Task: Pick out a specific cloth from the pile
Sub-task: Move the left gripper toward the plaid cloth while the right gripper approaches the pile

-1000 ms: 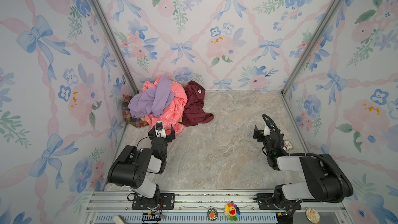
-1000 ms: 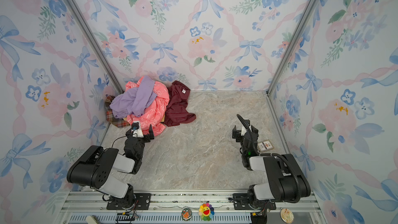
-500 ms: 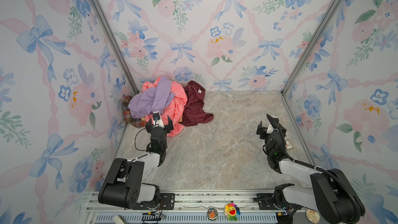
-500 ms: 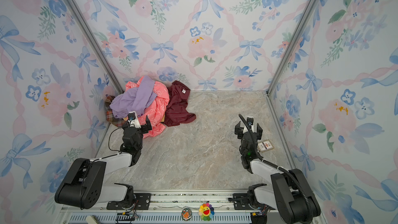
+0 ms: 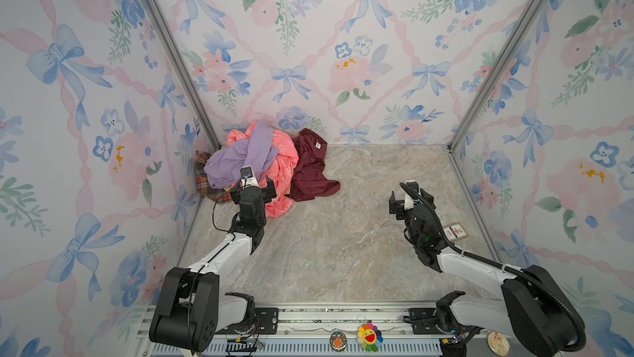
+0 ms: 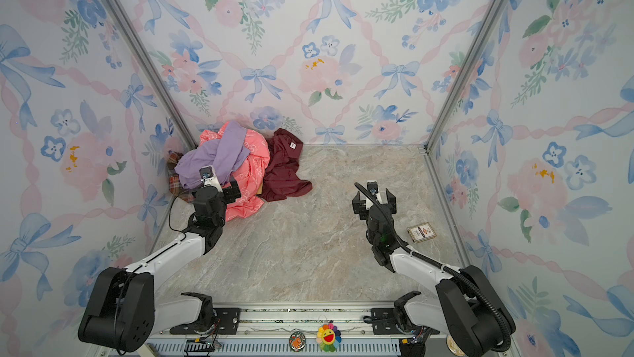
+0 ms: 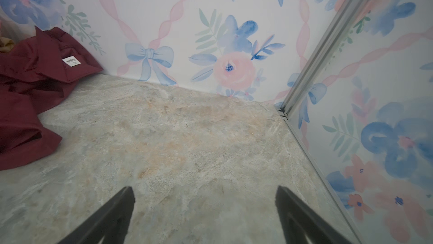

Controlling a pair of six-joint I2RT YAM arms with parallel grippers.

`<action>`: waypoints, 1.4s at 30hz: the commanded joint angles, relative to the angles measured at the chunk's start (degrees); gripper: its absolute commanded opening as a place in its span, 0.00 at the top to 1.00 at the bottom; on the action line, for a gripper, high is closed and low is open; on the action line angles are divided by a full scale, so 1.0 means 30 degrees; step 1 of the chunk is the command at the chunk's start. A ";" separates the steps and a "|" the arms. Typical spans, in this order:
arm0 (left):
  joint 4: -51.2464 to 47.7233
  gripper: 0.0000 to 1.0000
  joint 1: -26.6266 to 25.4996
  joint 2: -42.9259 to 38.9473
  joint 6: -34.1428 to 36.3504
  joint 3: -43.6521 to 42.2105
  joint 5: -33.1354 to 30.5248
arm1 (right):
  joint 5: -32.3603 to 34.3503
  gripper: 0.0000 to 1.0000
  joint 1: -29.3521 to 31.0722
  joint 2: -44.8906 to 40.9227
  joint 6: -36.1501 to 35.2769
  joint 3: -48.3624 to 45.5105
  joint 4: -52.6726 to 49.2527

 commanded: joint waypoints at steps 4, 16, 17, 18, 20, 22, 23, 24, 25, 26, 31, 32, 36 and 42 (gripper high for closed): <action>-0.4467 0.02 0.0111 0.0421 -0.1492 0.2610 0.0262 | -0.1342 0.03 0.1512 -0.1023 0.1478 0.1595 -0.3306; -0.7276 0.02 0.1288 0.1027 -0.4070 0.4488 0.0609 | -0.2347 0.01 0.5117 0.1327 0.3579 0.5980 -0.6140; -0.7456 0.03 0.1427 0.1032 -0.4346 0.4620 0.0653 | -0.2587 0.01 0.5416 0.1699 0.3620 0.6358 -0.6321; -0.7669 0.02 0.1595 0.1012 -0.4641 0.4721 0.0707 | -0.2620 0.01 0.5722 0.2037 0.3609 0.6709 -0.6480; -0.8010 0.03 0.1942 0.0999 -0.5155 0.4933 0.0901 | -0.2626 0.01 0.6318 0.2877 0.3558 0.7652 -0.6933; -0.8179 0.03 0.2330 0.0965 -0.5621 0.5026 0.1001 | -0.2669 0.01 0.6782 0.3631 0.3598 0.8522 -0.7292; -0.8235 0.04 0.2557 0.0965 -0.5865 0.5051 0.1118 | -0.2698 0.01 0.7001 0.4005 0.3660 0.8977 -0.7485; -0.8238 0.04 0.2740 0.0965 -0.6026 0.5056 0.1340 | -0.2693 0.01 0.7192 0.4287 0.3772 0.9339 -0.7621; -0.8266 0.05 0.3007 0.0966 -0.6214 0.5107 0.1532 | -0.2805 0.01 0.7377 0.4630 0.3971 0.9759 -0.7670; -0.8471 0.06 0.3255 0.0995 -0.6526 0.5212 0.1558 | -0.3023 0.01 0.7510 0.4945 0.4090 1.0188 -0.7813; -0.9097 0.08 0.4041 0.1100 -0.7124 0.5408 0.1200 | -0.4041 0.01 0.7764 0.6655 0.4805 1.2577 -0.8749; -0.9197 0.09 0.4186 0.1082 -0.7284 0.5380 0.1008 | -0.4068 0.01 0.7808 0.6971 0.4945 1.3061 -0.8957; -0.9203 0.12 0.4959 0.1257 -0.8138 0.5076 0.0669 | -0.3758 0.01 0.7952 0.7687 0.5206 1.4096 -0.9053; -1.0306 0.18 0.6180 0.2951 -0.9497 0.5274 -0.0359 | -0.3562 0.01 0.7971 0.7915 0.5766 1.4357 -0.9386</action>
